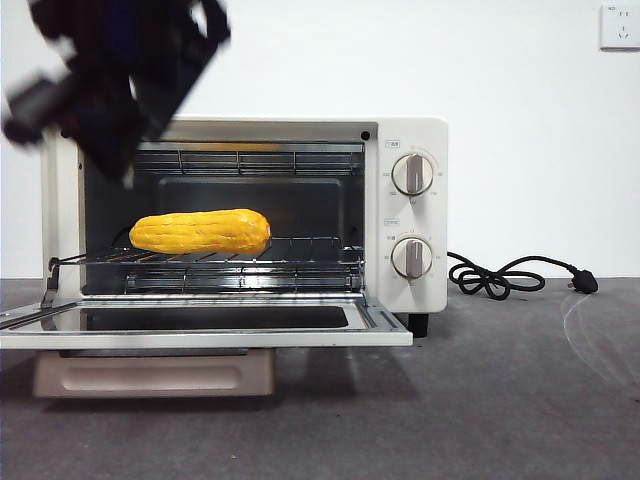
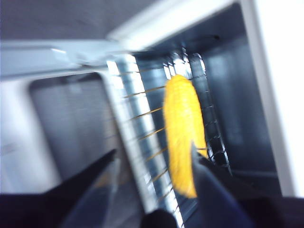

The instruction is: Take the corn from the table,put the corn in the oven

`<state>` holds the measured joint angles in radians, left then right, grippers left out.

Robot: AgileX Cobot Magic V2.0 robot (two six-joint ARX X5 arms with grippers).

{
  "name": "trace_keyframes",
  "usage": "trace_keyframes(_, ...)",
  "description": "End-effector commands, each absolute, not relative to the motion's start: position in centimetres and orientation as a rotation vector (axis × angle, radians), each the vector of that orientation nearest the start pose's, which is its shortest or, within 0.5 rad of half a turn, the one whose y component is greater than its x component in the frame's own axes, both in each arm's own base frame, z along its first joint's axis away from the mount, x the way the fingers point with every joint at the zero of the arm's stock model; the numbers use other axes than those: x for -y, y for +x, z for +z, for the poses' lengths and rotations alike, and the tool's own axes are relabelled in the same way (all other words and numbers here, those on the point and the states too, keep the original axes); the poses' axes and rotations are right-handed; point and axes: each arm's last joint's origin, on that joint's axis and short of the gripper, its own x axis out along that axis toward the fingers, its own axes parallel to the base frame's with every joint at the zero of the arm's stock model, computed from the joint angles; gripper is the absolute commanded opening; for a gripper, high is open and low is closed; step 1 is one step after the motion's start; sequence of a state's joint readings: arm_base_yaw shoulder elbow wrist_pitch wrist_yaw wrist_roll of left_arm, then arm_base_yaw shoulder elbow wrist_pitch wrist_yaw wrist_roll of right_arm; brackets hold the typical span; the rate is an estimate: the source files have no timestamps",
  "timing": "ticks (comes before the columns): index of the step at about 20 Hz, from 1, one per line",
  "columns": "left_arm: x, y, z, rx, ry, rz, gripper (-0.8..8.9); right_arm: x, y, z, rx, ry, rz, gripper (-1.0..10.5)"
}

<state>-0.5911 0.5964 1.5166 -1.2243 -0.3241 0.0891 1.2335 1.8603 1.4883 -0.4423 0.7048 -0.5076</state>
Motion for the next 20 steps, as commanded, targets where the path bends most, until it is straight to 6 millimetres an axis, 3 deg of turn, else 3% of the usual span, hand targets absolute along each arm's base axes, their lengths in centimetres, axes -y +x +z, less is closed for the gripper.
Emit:
trace_keyframes(1, 0.2, 1.9, 45.6, -0.302, 0.278, -0.289, -0.06, -37.0, 13.3, 27.4, -0.366, -1.078, 0.633, 1.9)
trace_keyframes(6, 2.3, 4.7, 45.5, -0.381, 0.339, -0.301, -0.06, -34.6, 10.7, 30.0, -0.425, -1.057, 0.664, -0.2)
trace_keyframes(10, 3.7, 6.3, 45.0, -0.416, 0.377, -0.336, -0.08, -31.8, 9.8, 32.3, -0.481, -1.013, 0.683, -0.2)
trace_keyframes(13, 4.8, 7.0, 43.9, -0.438, 0.373, -0.458, -0.08, -29.5, 9.6, 34.2, -0.513, -0.966, 0.702, -0.2)
trace_keyframes(20, 7.1, 9.6, 38.7, -0.558, 0.366, -0.603, -0.08, -23.6, 10.5, 38.5, -0.550, -0.732, 0.777, -0.2)
